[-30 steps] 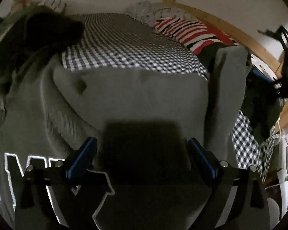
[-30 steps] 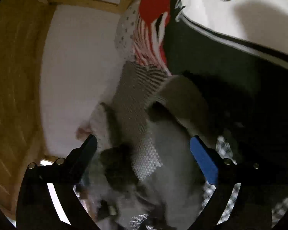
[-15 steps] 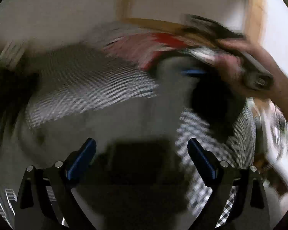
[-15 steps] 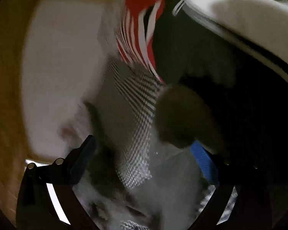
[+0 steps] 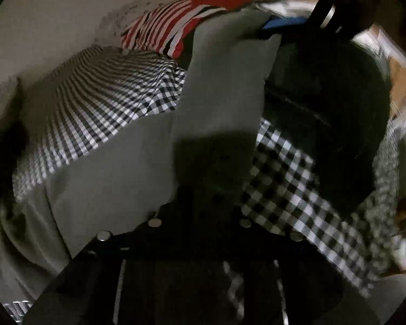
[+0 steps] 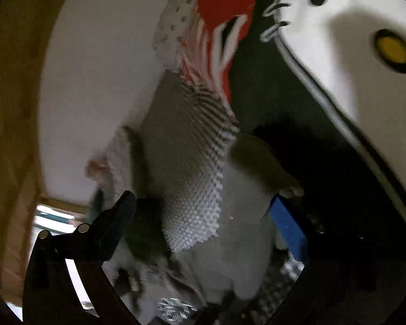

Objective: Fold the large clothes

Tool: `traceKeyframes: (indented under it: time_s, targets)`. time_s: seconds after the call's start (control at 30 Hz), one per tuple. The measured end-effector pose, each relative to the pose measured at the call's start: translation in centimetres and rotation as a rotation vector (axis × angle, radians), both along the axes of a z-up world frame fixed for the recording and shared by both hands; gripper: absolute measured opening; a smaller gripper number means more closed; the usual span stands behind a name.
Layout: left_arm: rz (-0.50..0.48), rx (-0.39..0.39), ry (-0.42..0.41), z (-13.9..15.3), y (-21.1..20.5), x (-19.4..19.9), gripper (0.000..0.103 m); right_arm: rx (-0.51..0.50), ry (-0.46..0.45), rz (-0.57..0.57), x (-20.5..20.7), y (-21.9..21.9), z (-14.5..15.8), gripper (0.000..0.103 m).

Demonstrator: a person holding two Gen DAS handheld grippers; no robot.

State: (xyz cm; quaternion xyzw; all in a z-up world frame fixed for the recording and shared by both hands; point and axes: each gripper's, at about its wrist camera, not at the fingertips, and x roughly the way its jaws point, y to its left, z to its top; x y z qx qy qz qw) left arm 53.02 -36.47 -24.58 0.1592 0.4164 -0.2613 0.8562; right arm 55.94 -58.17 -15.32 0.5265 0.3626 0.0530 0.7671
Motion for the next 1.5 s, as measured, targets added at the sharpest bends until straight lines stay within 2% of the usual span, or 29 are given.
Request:
traceKeyframes:
  time_s: [0.07,0.23,0.3,0.33,0.37,0.4,0.43,0.5,0.57,0.73,0.83,0.93,1.0,1.07,1.1,1.13,1.17,1.2,1.23,1.37,1.43,1.5]
  targets:
    - [-0.018,0.0,-0.032,0.9,0.5,-0.7,0.011,0.015,-0.013,0.013,1.2,0.3,-0.2,0.097]
    - [0.0,-0.011,-0.082,3.0,3.0,-2.8,0.01,-0.009,0.125,0.015,3.8,2.0,-2.4,0.098]
    - [-0.016,0.022,-0.119,3.3,3.1,-4.3,0.01,-0.029,0.108,0.011,4.3,2.7,-2.5,0.096]
    - [-0.025,0.029,-0.129,3.2,3.3,-5.1,0.01,-0.048,0.093,0.012,4.5,2.9,-2.4,0.076]
    - [-0.026,0.027,-0.122,3.3,3.1,-5.1,0.01,-0.062,0.074,0.036,4.9,3.3,-2.4,0.043]
    - [-0.02,0.02,-0.116,3.2,3.3,-5.1,0.01,-0.07,0.061,0.053,5.1,3.5,-2.3,0.034]
    - [-0.011,0.012,-0.113,3.2,3.7,-5.5,0.01,-0.089,0.04,0.064,5.1,3.9,-2.0,0.03]
    - [0.016,-0.019,-0.102,3.1,5.0,-5.9,0.01,-0.179,-0.042,0.109,4.7,5.9,-0.1,0.027]
    - [0.025,-0.05,-0.102,2.9,5.9,-6.3,0.01,-0.233,-0.064,0.151,4.6,8.0,1.3,0.025]
    - [0.016,-0.042,-0.11,2.0,6.3,-6.5,0.011,-0.206,-0.063,0.195,5.4,10.9,1.7,0.025]
    - [0.067,-0.117,-0.109,2.7,7.9,-7.0,0.011,-0.213,-0.165,0.227,5.0,12.8,3.7,0.025]
    - [0.128,-0.212,-0.128,4.4,10.2,-7.1,0.011,-0.271,-0.305,0.298,3.9,16.0,7.9,0.025]
    - [0.193,-0.268,-0.134,5.5,12.4,-7.1,0.013,-0.311,-0.397,0.356,2.9,18.8,11.0,0.025]
    - [0.274,-0.323,-0.125,6.6,15.4,-6.7,0.019,-0.332,-0.45,0.414,2.3,21.7,13.4,0.025]
    - [0.318,-0.343,-0.127,7.0,16.9,-6.7,0.042,-0.347,-0.482,0.456,1.9,23.8,14.7,0.025]
    - [0.369,-0.36,-0.137,7.4,18.6,-6.9,0.058,-0.349,-0.508,0.504,1.5,26.2,15.7,0.025]
    - [0.434,-0.395,-0.159,8.0,21.2,-7.7,0.086,-0.351,-0.532,0.555,1.2,28.8,16.5,0.025]
    - [0.482,-0.427,-0.176,8.5,23.4,-8.7,0.091,-0.35,-0.546,0.594,0.9,30.8,16.9,0.025]
    - [0.529,-0.441,-0.185,8.8,25.5,-9.4,0.091,-0.352,-0.558,0.646,0.5,33.5,17.1,0.025]
    - [0.798,-0.338,-0.185,8.7,36.0,-12.8,0.091,-0.411,-0.554,0.827,-0.9,43.2,15.2,0.025]
    - [0.952,-0.309,-0.144,8.1,42.2,-14.7,0.092,-0.476,-0.528,0.939,-2.2,49.0,12.5,0.025]
    - [1.058,-0.306,-0.119,7.5,46.7,-16.1,0.092,-0.539,-0.497,1.048,-3.6,54.4,9.2,0.025]
